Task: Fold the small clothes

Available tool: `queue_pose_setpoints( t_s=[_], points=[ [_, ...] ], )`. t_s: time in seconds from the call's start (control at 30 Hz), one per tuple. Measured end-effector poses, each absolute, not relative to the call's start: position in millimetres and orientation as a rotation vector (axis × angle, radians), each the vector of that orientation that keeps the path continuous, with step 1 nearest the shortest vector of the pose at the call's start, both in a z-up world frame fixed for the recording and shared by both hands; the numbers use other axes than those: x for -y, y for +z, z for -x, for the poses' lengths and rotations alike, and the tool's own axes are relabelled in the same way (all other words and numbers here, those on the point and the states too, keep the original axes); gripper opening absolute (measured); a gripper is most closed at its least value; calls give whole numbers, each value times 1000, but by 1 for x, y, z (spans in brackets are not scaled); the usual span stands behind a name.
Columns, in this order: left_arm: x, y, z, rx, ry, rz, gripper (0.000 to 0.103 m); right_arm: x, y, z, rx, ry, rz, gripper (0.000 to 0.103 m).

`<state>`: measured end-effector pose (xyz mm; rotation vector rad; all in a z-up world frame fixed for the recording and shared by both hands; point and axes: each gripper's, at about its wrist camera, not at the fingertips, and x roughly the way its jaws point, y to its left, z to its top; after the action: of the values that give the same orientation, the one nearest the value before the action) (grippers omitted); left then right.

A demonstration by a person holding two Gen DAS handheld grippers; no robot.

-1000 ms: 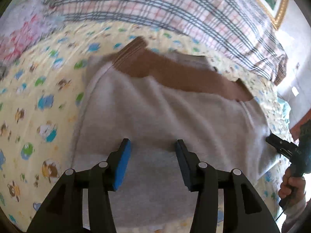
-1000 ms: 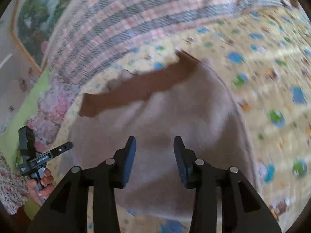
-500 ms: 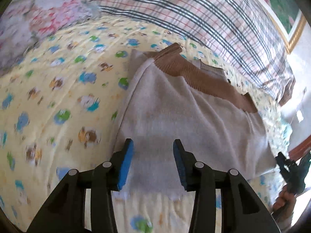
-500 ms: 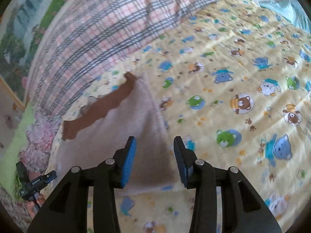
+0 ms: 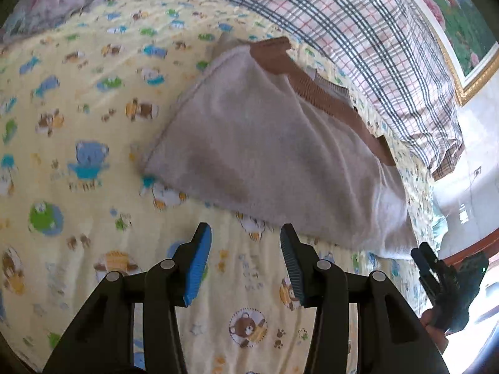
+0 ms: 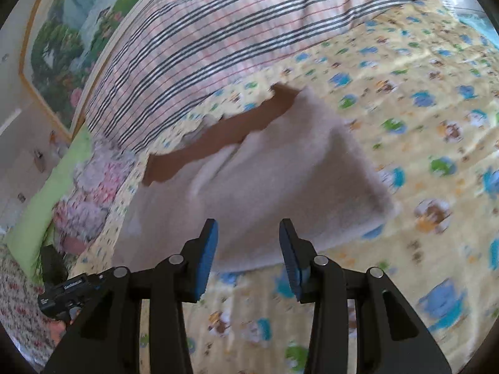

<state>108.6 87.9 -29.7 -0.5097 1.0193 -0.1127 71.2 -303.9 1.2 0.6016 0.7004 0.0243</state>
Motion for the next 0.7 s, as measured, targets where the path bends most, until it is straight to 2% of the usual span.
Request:
queue_pose_setpoints(
  t_s=[0.3, 0.47, 0.7],
  points=[
    [-94, -40, -115, -1002, -92, 629, 49, 277, -4, -70, -729, 84, -568, 43],
    [-100, -41, -135, -977, -80, 660, 55, 273, -6, -70, -738, 96, -569, 43],
    [-108, -44, -170, -931, -33, 677, 56, 274, -8, -71, -747, 99, -571, 43]
  ],
)
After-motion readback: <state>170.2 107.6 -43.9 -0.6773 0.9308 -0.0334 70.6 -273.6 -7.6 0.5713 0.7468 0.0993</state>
